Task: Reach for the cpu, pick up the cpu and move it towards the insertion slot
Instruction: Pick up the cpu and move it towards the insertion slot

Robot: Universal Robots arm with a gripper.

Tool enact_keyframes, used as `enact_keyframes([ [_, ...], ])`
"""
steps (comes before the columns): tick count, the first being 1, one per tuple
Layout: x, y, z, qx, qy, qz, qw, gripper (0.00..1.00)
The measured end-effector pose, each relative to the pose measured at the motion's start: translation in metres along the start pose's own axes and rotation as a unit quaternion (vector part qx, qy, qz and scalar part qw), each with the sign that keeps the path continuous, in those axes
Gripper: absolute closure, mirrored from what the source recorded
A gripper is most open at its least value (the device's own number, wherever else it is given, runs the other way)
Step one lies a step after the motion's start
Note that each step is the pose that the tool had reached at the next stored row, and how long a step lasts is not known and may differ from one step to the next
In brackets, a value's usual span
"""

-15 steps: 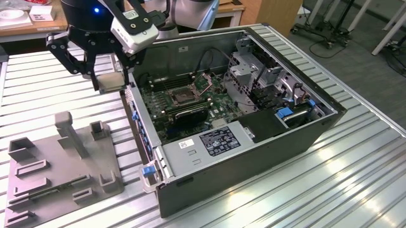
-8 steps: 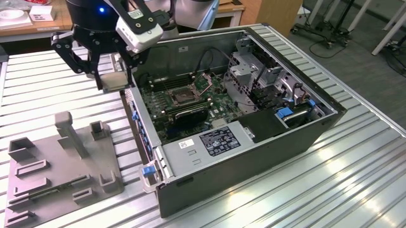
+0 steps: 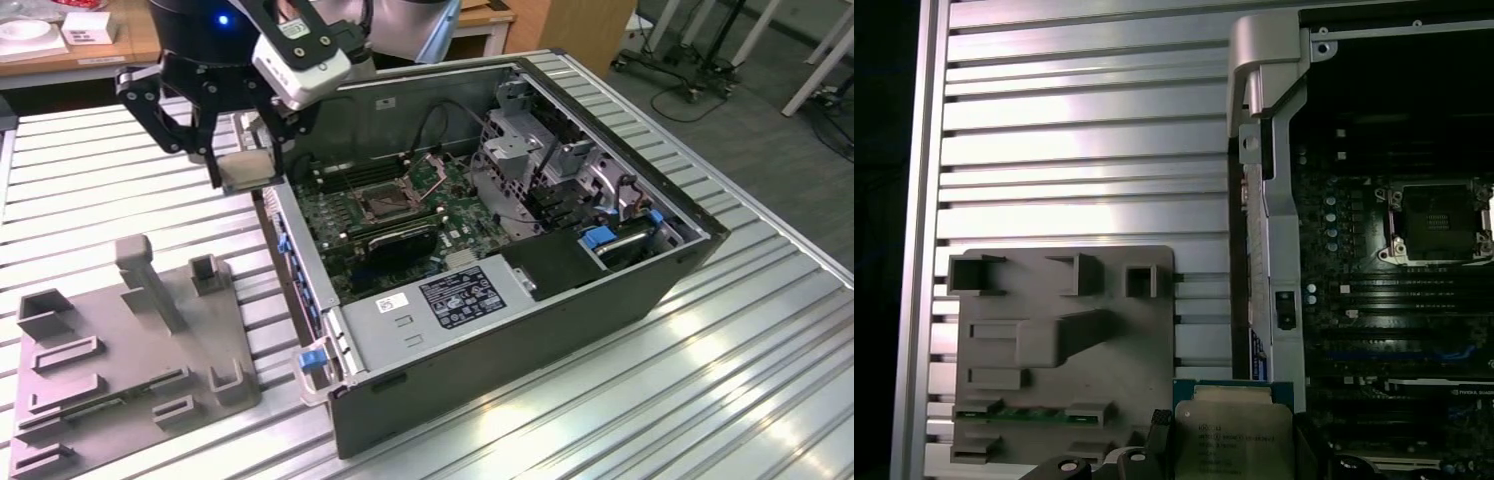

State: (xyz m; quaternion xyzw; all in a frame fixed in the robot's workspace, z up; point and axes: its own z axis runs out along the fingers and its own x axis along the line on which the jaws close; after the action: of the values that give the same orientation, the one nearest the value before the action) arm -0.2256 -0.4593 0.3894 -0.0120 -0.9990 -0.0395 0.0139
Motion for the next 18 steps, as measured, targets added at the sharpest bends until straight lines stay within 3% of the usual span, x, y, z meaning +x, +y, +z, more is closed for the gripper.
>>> enact_keyframes([
  [18, -0.0148, 0.0004, -0.0003, 0.0, 0.0, 0.0, 1.0, 0.46],
])
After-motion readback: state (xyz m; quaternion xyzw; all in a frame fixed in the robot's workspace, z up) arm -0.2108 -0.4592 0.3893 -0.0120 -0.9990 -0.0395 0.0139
